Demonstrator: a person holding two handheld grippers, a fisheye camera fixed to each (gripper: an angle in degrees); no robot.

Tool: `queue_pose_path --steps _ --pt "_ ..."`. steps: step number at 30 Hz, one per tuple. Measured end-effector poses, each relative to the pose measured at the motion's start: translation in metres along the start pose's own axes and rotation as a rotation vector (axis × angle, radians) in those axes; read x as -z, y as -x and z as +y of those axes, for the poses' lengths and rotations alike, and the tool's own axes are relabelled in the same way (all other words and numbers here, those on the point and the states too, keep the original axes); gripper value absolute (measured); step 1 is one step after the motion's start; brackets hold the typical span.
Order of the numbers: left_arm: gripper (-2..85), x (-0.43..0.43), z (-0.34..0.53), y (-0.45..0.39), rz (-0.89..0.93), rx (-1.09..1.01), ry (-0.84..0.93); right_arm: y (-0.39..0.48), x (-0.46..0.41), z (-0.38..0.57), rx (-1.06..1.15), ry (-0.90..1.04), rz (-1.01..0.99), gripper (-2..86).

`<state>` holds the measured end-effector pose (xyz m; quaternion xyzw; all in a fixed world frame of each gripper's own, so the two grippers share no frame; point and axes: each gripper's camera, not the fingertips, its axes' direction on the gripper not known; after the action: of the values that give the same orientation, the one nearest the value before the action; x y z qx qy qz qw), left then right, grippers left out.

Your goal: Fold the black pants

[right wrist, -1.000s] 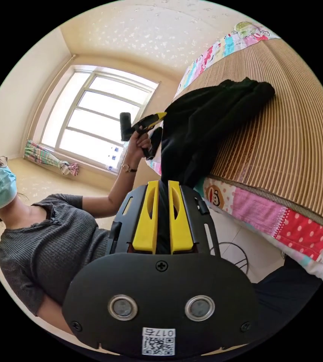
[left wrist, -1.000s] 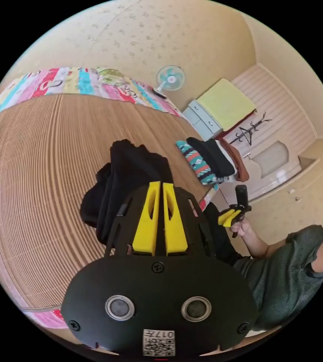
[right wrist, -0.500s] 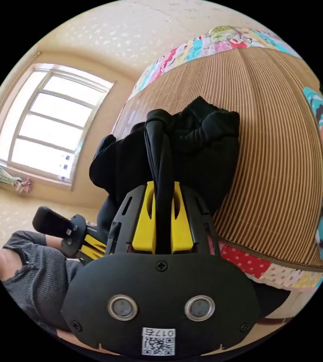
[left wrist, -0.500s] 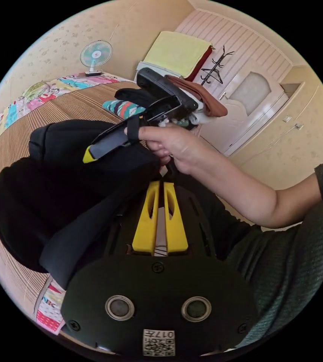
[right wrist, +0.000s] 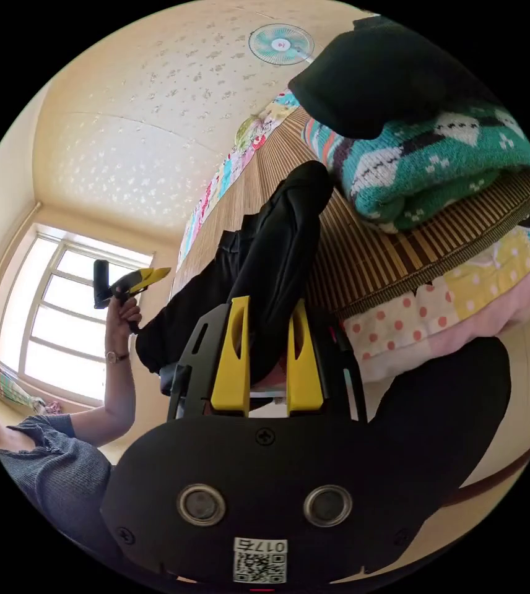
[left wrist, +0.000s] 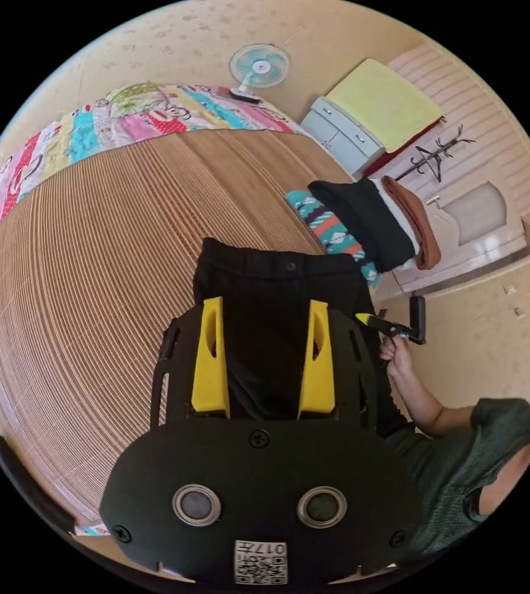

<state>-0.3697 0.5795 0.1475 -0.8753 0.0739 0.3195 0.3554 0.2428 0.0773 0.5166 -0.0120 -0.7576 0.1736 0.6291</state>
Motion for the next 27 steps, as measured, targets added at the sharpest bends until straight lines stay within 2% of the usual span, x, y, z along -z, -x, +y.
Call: queue_pose_path --steps 3,4,6,8,10,12,15,16,18,19,21,24,27 --pt "20.8 -0.072 -0.036 0.016 -0.074 0.087 0.204 0.008 0.004 -0.009 -0.02 -0.004 -0.032 9.1" --pt "20.5 -0.086 -0.038 0.016 -0.042 0.09 0.242 0.013 0.002 -0.014 -0.024 0.028 -0.038 8.9" --pt "17.1 -0.132 -0.034 0.004 0.136 0.057 0.351 0.024 -0.001 -0.019 -0.015 0.08 -0.031 8.3" --pt "12.9 -0.144 -0.023 -0.011 0.164 0.012 0.352 0.046 0.007 -0.015 0.027 0.039 -0.005 7.0" --pt "7.9 -0.129 -0.004 -0.028 0.154 -0.036 0.246 0.085 0.022 -0.01 0.094 -0.015 0.035 4.4" --pt "4.9 -0.079 0.031 -0.049 0.174 -0.066 0.04 0.121 0.036 -0.01 0.155 -0.044 0.043 3.5" --pt "4.4 0.008 0.091 -0.087 0.181 -0.144 -0.256 0.188 0.062 -0.015 0.287 -0.084 0.018 2.8" --pt "4.3 0.027 0.105 -0.096 0.164 -0.165 -0.315 0.218 0.081 -0.016 0.351 -0.128 -0.019 2.6" --pt "4.2 0.108 0.166 -0.129 0.082 -0.217 -0.553 0.264 0.115 -0.015 0.451 -0.214 -0.099 2.5" --pt "4.2 0.128 0.183 -0.136 0.075 -0.228 -0.614 0.297 0.139 -0.011 0.526 -0.273 -0.144 2.4" --pt "4.2 0.201 0.246 -0.171 0.056 -0.3 -0.849 0.353 0.175 -0.001 0.662 -0.358 -0.195 2.3" --pt "4.9 0.264 0.315 -0.227 -0.094 -0.37 -1.081 0.44 0.228 0.026 0.865 -0.484 -0.233 2.4" --pt "5.8 0.292 0.369 -0.258 -0.115 -0.354 -1.243 0.496 0.266 0.06 0.956 -0.568 -0.254 2.6"
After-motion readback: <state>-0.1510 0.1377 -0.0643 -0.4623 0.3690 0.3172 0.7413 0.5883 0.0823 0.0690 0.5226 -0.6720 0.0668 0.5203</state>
